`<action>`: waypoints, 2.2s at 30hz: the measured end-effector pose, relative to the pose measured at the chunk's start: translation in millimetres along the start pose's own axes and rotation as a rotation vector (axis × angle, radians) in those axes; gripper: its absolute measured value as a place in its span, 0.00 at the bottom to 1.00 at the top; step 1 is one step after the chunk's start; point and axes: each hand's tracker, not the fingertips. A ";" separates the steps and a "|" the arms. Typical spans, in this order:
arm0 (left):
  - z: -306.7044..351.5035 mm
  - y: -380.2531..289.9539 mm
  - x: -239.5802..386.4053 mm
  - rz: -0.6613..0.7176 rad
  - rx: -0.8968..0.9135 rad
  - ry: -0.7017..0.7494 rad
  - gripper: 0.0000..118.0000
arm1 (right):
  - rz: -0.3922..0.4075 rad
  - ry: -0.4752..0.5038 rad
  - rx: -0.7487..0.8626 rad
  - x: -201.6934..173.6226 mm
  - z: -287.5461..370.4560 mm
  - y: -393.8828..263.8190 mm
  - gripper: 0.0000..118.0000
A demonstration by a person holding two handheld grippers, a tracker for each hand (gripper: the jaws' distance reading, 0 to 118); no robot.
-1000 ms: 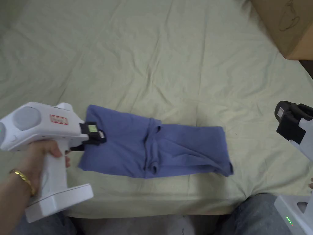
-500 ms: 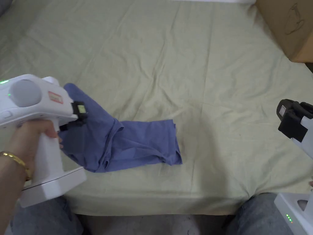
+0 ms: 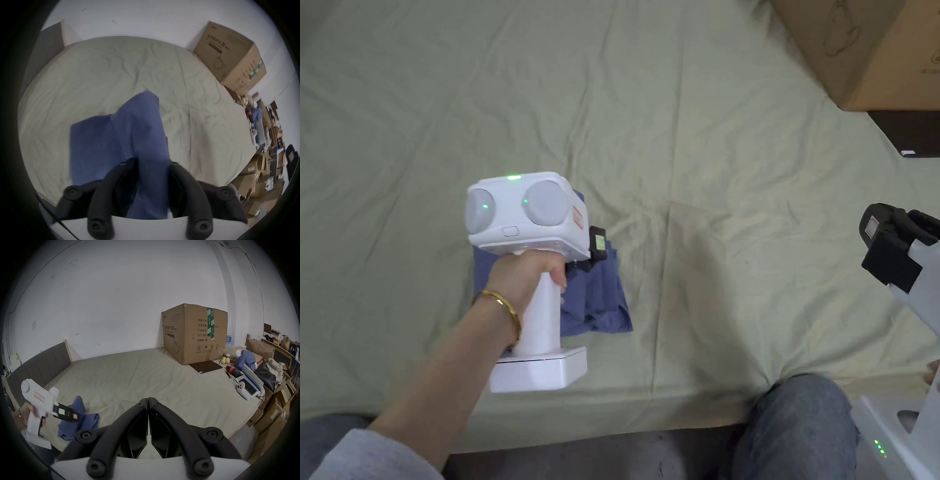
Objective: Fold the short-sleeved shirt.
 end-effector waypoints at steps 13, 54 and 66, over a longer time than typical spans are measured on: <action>53.7 33.0 16.0 -0.072 0.280 -0.209 0.11 | -0.025 -0.042 -0.024 14.7 -2.0 -6.4 0.00; 141.2 -37.6 -85.0 -0.038 0.841 0.202 0.00 | 0.020 0.255 0.037 -157.6 -73.7 -7.0 0.00; 128.0 -62.4 -149.8 0.112 0.722 0.229 0.00 | 0.105 0.342 -0.330 -257.9 -163.8 -119.2 0.00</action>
